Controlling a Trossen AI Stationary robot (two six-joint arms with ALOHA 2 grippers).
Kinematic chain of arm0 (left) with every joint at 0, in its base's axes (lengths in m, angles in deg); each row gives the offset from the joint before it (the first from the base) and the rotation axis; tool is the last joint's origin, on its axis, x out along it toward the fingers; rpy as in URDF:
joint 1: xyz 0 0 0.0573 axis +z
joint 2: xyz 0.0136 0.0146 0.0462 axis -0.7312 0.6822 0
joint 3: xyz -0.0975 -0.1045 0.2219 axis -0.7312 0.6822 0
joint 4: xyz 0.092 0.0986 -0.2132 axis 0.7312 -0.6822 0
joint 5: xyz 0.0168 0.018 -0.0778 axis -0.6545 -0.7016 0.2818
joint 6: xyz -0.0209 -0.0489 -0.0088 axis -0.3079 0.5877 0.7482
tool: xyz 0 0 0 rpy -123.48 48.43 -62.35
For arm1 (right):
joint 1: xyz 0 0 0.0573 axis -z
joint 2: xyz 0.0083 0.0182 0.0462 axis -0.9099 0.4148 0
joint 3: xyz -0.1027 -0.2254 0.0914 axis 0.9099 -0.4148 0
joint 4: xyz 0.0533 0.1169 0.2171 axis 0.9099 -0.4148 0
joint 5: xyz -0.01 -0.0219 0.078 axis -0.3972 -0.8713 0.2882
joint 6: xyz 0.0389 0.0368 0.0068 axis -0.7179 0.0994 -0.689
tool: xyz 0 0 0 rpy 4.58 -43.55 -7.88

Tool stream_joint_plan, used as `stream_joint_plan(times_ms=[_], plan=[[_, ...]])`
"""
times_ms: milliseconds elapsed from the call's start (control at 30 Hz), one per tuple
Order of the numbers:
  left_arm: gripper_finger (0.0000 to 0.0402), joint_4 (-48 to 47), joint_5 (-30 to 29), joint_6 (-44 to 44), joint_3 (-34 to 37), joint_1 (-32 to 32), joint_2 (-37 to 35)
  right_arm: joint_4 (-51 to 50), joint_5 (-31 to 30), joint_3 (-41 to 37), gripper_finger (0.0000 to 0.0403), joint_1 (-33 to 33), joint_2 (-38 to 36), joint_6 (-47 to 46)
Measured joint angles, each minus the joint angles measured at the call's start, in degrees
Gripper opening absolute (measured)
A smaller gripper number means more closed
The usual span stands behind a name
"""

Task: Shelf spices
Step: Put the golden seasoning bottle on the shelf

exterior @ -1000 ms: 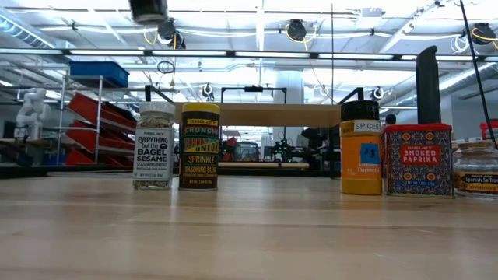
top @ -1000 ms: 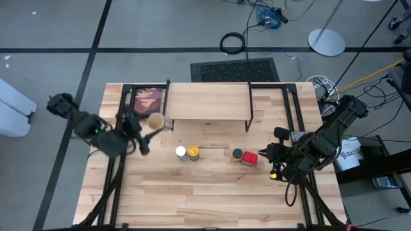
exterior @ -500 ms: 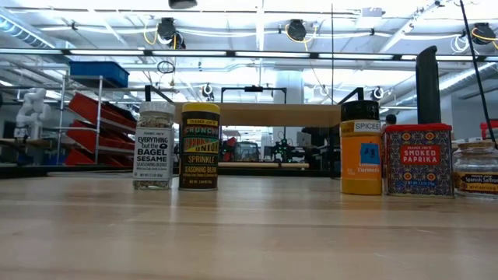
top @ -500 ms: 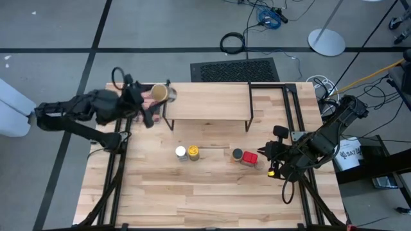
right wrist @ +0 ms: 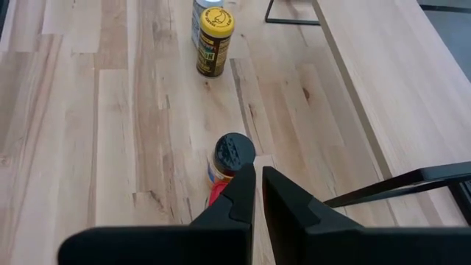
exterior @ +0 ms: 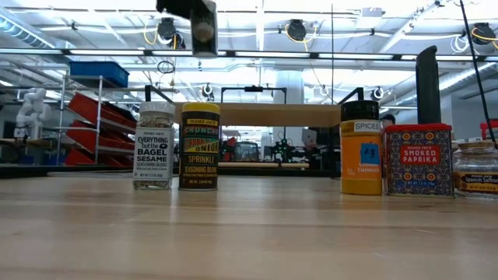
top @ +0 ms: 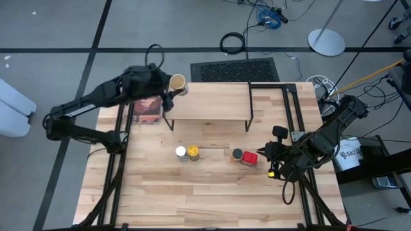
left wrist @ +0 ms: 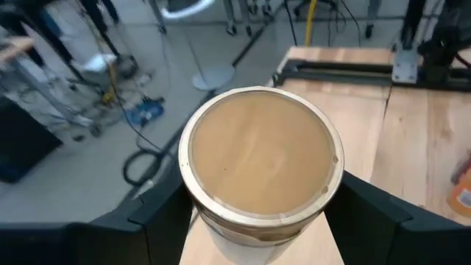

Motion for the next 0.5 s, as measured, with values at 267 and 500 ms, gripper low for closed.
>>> stream_joint_plan(times_ms=[267, 500], plan=[[0.0269, 0.0, 11.2, 1.5, 0.0, 9.7, 6.1, 0.0, 0.0, 0.0, 0.0016, 0.0, 0.0, 0.0], [0.0269, -2.7, 15.8, 2.2, 0.0, 12.8, 7.4, 0.2, 0.0, 0.0, 0.0016, 0.0, 0.0, 0.0]])
